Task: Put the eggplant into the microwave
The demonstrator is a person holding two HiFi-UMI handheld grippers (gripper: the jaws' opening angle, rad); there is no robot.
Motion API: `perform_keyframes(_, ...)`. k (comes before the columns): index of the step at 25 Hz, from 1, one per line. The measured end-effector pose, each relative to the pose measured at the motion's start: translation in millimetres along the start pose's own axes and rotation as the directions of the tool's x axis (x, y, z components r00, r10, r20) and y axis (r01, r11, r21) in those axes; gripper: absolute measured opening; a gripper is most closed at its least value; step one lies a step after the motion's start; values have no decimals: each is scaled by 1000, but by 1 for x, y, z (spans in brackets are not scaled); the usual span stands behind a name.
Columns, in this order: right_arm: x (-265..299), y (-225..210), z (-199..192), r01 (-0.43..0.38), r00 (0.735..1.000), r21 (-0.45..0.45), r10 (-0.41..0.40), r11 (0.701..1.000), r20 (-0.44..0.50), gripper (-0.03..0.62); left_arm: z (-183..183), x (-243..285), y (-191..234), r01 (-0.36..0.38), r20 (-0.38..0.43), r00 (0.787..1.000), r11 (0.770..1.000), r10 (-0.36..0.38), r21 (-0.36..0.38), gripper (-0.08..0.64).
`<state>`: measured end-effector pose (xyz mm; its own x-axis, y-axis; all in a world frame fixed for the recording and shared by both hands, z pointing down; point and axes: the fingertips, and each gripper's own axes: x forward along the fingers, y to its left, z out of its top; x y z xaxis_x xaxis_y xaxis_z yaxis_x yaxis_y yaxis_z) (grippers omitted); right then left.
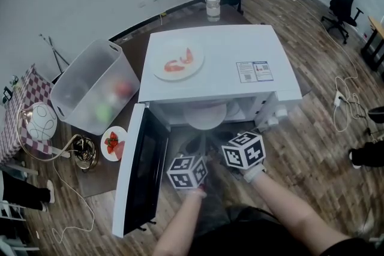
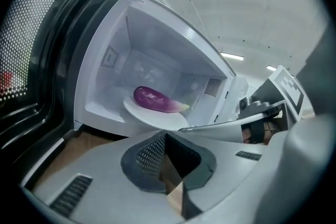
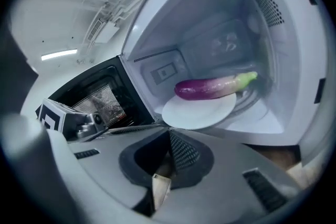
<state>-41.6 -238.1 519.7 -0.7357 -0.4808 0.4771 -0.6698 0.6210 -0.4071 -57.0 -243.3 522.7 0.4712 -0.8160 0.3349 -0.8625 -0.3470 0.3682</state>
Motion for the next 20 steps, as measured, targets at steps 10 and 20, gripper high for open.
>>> perform_keyframes(10, 9, -6, 3, 40, 998, -17, -41, 999, -44, 3, 7, 6, 6, -11, 0, 1000, 999, 11, 39, 0)
perform_keyframes(20, 16, -13, 11, 41, 998, 16, -41, 999, -42, 3, 12, 15, 12, -11, -8, 1000, 999, 11, 34, 0)
